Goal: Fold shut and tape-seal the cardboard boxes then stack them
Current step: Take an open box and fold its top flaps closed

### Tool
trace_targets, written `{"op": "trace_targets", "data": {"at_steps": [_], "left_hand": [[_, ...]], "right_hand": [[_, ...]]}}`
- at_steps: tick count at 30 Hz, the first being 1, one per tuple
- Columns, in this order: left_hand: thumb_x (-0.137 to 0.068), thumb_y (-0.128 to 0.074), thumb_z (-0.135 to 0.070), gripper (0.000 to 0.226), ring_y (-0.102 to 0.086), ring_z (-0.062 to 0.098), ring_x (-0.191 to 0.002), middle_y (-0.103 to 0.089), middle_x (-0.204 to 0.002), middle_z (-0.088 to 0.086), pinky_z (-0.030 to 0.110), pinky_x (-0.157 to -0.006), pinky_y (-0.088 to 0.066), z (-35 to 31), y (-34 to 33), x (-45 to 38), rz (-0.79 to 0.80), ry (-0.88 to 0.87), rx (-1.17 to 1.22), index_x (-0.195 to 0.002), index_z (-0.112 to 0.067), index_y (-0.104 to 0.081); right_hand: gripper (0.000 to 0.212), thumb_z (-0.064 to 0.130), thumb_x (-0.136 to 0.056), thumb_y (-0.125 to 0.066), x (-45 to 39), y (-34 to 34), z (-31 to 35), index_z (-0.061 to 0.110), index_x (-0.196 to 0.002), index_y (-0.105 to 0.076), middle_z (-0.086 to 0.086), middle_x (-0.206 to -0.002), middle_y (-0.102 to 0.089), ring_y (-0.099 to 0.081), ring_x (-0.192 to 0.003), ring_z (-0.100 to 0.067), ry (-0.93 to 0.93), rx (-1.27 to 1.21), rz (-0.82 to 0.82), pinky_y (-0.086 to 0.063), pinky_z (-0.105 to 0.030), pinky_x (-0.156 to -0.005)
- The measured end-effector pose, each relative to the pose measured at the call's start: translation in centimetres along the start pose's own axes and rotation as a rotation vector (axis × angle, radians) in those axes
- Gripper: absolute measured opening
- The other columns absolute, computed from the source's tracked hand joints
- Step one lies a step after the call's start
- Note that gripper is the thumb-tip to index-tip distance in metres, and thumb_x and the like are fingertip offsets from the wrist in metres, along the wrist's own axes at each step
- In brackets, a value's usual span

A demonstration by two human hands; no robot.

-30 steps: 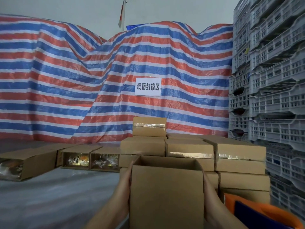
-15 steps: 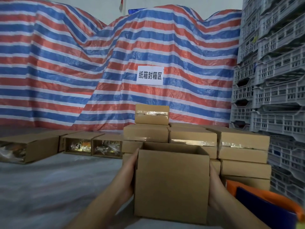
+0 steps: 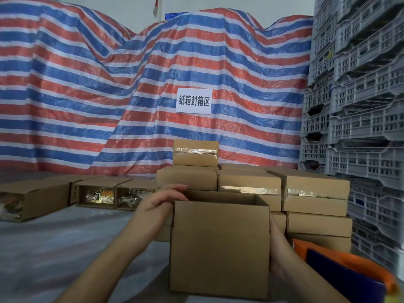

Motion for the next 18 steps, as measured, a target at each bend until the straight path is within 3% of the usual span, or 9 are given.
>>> {"op": "trace_targets", "data": {"at_steps": [7,10,13,16,18], "left_hand": [[-0.088,-0.053,0.015,0.036,-0.064,0.003,-0.11,-0.07,-0.118,-0.011,0.014,-0.078,-0.053,0.2,-0.4,0.4,0.022,0.053,0.065,-0.082,-0.012,-0.077],[-0.092,-0.055,0.003,0.036,-0.063,0.005,-0.113,-0.069,-0.121,-0.008,0.018,-0.081,-0.055,1.2,-0.6,0.5,0.059,0.109,0.131,-0.111,-0.022,-0.071],[-0.101,-0.048,-0.017,0.03,-0.067,0.011,-0.109,-0.071,-0.118,-0.003,0.029,-0.084,-0.054,2.8,-1.3,0.1,0.034,0.196,0.159,-0.122,-0.034,-0.061],[-0.101,-0.03,-0.049,0.042,-0.071,0.005,-0.087,-0.075,-0.097,-0.009,0.021,-0.067,-0.055,4.1,-2.3,0.6,-0.064,0.275,0.078,-0.095,-0.051,-0.072],[-0.088,-0.018,-0.074,0.055,-0.069,-0.002,-0.086,-0.074,-0.093,-0.018,0.02,-0.066,-0.055,4.3,-2.9,1.1,-0.056,0.259,0.066,-0.09,-0.058,-0.071]], "right_hand": [[0.055,0.046,-0.102,-0.044,0.2,0.2,-0.3,0.007,-0.067,-0.059,-0.003,-0.048,-0.059,-0.056,-0.037,-0.014,-0.042,-0.011,-0.081,-0.04,-0.032,-0.06],[0.053,0.044,-0.102,-0.044,0.3,0.3,-0.5,0.006,-0.068,-0.059,-0.003,-0.048,-0.059,-0.056,-0.037,-0.014,-0.054,-0.004,-0.077,-0.04,-0.032,-0.059],[0.059,0.044,-0.103,-0.043,0.1,0.4,-0.5,0.008,-0.06,-0.064,-0.003,-0.048,-0.06,-0.057,-0.038,-0.015,-0.032,-0.007,-0.055,-0.041,-0.031,-0.057],[0.071,0.046,-0.103,-0.041,0.0,0.1,-0.5,0.013,-0.045,-0.068,-0.002,-0.049,-0.061,-0.059,-0.04,-0.014,-0.011,-0.009,-0.022,-0.043,-0.031,-0.056],[0.074,0.047,-0.102,-0.041,-0.1,0.1,-0.5,0.014,-0.042,-0.068,-0.001,-0.049,-0.061,-0.059,-0.039,-0.014,-0.004,-0.009,-0.018,-0.047,-0.028,-0.052]]}}
Point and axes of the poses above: each hand's wrist, its own x-axis away from the middle knuckle, its own y-axis out of the back of the hand, z = x × y, the point moved 8 cm from there along -x, towards the middle knuckle
